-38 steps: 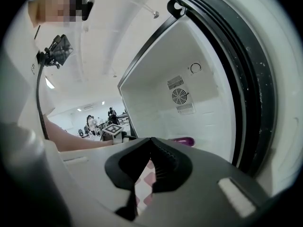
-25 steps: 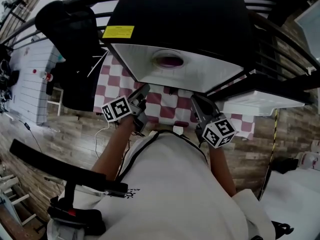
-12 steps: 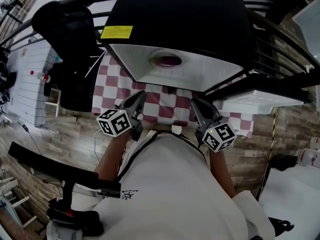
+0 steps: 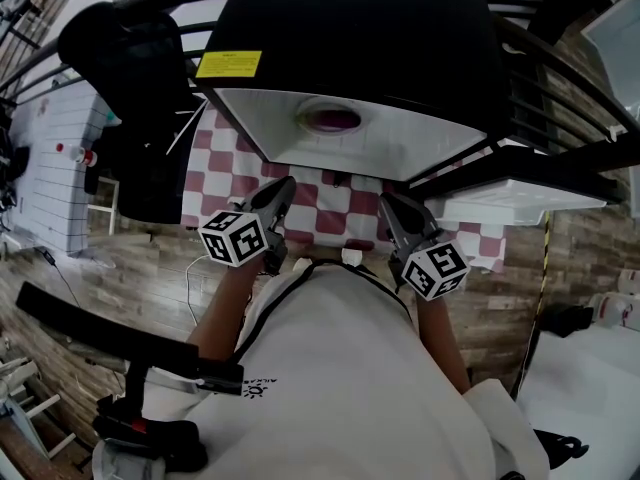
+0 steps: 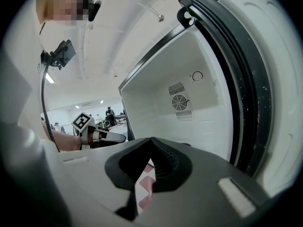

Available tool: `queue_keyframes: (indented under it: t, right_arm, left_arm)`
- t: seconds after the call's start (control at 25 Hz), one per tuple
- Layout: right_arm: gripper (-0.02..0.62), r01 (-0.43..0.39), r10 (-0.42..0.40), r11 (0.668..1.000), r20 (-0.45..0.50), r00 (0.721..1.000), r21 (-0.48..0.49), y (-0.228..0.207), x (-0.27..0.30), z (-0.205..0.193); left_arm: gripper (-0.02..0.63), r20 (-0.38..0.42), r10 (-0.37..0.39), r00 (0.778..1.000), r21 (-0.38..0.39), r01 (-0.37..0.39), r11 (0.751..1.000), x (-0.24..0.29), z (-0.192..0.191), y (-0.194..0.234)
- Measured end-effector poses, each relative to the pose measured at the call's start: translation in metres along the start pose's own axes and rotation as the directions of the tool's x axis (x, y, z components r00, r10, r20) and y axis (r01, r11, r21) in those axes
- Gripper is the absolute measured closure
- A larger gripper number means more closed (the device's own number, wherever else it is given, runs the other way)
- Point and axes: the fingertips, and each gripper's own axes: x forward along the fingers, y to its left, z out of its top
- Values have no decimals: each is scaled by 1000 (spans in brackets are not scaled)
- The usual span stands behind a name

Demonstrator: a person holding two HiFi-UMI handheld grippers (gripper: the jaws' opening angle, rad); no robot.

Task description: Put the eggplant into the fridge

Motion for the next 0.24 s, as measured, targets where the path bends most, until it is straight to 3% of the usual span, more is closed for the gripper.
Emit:
queue_keyframes:
  t: [0.24]
  right_arm:
    - [591, -4, 4, 1000, -4, 1000, -10, -3, 4, 2]
  left_arm:
    - [601, -12, 3, 1000, 56, -3, 998, 8, -1, -2]
